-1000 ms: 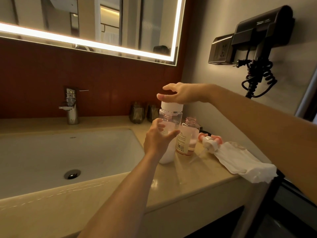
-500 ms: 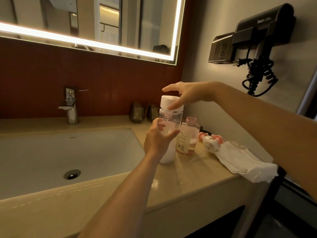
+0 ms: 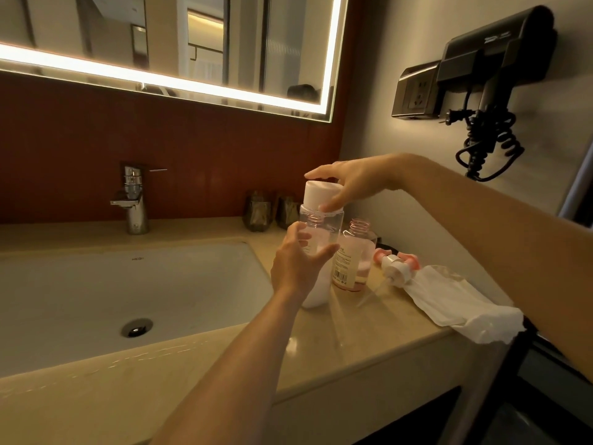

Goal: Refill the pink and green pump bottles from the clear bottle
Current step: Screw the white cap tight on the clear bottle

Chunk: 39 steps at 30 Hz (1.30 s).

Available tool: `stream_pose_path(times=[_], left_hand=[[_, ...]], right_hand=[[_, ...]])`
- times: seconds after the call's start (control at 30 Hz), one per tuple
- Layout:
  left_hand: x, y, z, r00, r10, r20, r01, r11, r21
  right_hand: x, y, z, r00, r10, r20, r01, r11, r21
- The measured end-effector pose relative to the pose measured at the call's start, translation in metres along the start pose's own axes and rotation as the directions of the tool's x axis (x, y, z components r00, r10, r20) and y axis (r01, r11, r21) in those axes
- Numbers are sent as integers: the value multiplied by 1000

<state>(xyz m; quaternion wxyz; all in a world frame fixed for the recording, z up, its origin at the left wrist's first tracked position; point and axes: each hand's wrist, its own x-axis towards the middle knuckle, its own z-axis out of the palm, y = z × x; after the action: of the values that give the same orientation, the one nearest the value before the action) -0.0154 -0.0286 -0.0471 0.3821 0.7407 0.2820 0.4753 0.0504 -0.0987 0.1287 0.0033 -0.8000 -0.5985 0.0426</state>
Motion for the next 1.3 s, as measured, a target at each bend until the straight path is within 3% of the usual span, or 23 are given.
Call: stream_pose_path(times=[0.07,0.13,0.33,0.4,0.5,0.6,0.7,0.87,1.1,1.2,1.3], left_hand=[[0,0,0,1000,3,4,-3,1000,-1],[-1,1,0,1000,11,10,-11,1000,-2],[-2,0,-1,1000,13,7,-12,1000,-11],[-2,1,0,1000,11,6,-10,1000,-9],[-1,0,0,1000,8,6,-8,1000,-9],[-1,-1,0,1000,5,0,-5,1000,-7],[-1,0,0,1000,16,12,-16,1000,-22],[-1,2,0,1000,-3,28,5,998,-56],[1,2,-2,998,-1,68,8,994,-113],[5,3,-4,995,-12,96,25,990,-141],[11,3,-4,993,-19,117,38,987,-157]], right_hand=[[2,1,3,998,-60,-28,61,996,58],[6,0,7,992,-52,-114,49,998,-24],[15,-5,20,926,12,-378,-154,924,-349],[15,-7,17,925,50,-377,-202,905,-375],[12,-8,4,979,162,-127,-189,951,-245],[10,-2,-1,999,34,-40,-38,995,-97],[13,3,5,989,-52,-139,47,998,-42],[25,4,17,941,49,-334,-104,984,-148],[30,3,28,891,121,-437,-208,965,-157],[22,11,36,865,140,-482,-115,990,83],[15,36,48,697,275,-662,-50,940,338]])
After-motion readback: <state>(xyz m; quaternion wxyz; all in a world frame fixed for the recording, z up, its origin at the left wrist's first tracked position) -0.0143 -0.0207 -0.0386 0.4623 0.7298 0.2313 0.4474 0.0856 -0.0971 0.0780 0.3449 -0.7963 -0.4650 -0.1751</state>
